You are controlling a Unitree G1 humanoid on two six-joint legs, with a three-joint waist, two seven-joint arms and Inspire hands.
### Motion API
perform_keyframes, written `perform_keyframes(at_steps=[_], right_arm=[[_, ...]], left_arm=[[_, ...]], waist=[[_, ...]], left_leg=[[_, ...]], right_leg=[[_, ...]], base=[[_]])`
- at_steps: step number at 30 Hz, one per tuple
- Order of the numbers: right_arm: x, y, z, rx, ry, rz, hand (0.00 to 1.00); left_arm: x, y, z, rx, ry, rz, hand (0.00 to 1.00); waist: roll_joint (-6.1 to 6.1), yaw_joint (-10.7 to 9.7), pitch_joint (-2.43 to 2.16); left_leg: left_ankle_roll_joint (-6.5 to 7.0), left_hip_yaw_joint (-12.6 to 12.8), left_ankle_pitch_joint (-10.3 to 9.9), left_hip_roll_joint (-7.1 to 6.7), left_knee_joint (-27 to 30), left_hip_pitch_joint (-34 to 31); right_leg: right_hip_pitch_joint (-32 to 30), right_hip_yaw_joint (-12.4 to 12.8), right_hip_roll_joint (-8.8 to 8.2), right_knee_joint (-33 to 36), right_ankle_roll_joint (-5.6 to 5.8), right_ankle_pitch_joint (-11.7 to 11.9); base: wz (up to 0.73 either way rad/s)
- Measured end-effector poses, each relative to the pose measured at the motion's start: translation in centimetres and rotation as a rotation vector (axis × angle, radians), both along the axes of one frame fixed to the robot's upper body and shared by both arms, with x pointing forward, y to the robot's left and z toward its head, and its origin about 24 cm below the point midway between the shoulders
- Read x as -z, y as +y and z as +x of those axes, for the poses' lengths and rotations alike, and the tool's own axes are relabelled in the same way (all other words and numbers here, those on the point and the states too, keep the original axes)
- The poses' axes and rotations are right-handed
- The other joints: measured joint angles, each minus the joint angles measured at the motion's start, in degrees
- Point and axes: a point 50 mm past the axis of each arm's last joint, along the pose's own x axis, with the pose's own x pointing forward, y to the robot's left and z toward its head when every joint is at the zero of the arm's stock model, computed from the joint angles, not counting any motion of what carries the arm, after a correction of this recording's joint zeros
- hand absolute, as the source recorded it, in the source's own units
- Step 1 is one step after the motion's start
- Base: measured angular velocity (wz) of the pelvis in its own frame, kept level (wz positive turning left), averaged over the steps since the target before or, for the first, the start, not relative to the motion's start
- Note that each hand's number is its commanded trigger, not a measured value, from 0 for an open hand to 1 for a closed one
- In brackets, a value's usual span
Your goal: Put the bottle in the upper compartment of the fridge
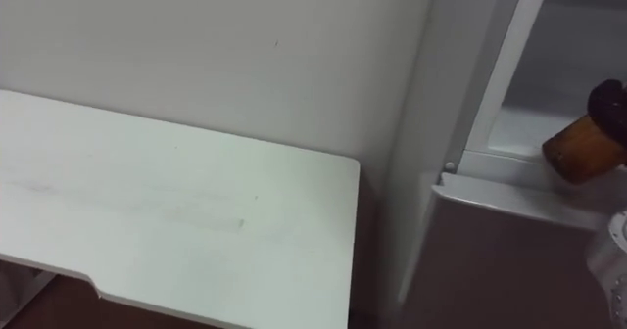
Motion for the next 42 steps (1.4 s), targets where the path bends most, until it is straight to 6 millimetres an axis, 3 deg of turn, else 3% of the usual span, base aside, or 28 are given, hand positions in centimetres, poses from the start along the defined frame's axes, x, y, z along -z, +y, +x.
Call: perform_keyframes(at_steps=[13,17,24,25,27,28,36,42], right_arm=[[-1.7,0.6,1.4,0.063,0.043,-0.081,1.0],[-1.9,0.3,1.5,0.099,0.042,-0.066,1.0],[-2.9,0.0,1.5,0.099,0.008,-0.019,1.0],[-3.0,-0.1,1.5,0.096,0.003,0.0,0.75],[-3.0,-0.2,1.5,0.092,0.002,0.011,0.48],[-3.0,-0.3,1.5,0.083,-0.002,0.027,0.0],[-3.2,-1.6,2.0,0.031,-0.001,0.178,0.0],[-2.3,-1.4,2.8,-0.084,0.036,0.218,0.0]], left_arm=[[-0.7,1.2,1.4,0.06,-0.03,0.043,0.0],[-0.7,1.1,1.5,0.07,-0.028,0.04,0.0],[-1.0,1.1,2.6,0.102,-0.073,0.052,0.0],[-1.1,1.1,2.7,0.103,-0.076,0.052,0.0],[-1.1,1.1,2.8,0.104,-0.079,0.052,0.0],[-1.1,1.1,2.8,0.104,-0.079,0.053,0.0],[-1.1,1.2,2.7,0.097,-0.064,0.058,0.0],[-1.1,1.4,2.1,0.079,-0.031,0.058,0.0]], waist=[[-1.95,1.7,0.27],[-1.68,2.5,0.54],[-1.44,2.4,0.45],[-1.43,2.3,0.45],[-1.43,2.3,0.45],[-1.39,2.4,0.44],[-0.94,3.1,0.26],[-0.82,3.8,0.53]], left_leg=[[0.02,-1.8,0.3,0.55,3.9,-6.1],[0.2,-2.3,-0.2,0.77,5.2,-7.4],[0.08,-2.5,0.0,0.98,6.2,-9.6],[0.07,-2.5,0.0,1.01,6.2,-9.7],[0.07,-2.5,0.0,1.03,6.2,-9.7],[0.06,-2.6,0.0,1.06,6.1,-9.7],[-0.04,-2.7,0.1,1.16,6.0,-9.4],[-0.45,-2.4,0.2,1.54,5.5,-7.9]], right_leg=[[-4.0,-1.9,0.14,1.4,-0.77,0.5],[-4.2,-2.7,0.23,1.4,-0.9,0.6],[-6.0,-3.3,0.5,1.5,-1.39,1.0],[-6.0,-3.2,0.53,1.5,-1.39,1.0],[-6.0,-3.2,0.55,1.5,-1.4,1.0],[-6.0,-3.2,0.57,1.5,-1.39,1.0],[-5.8,-3.1,0.68,1.3,-1.51,1.1],[-4.9,-2.1,1.08,1.2,-1.72,1.2]], base=[[0.08],[0.08],[0.02],[0.0],[0.0],[0.0],[0.0],[-0.07]])
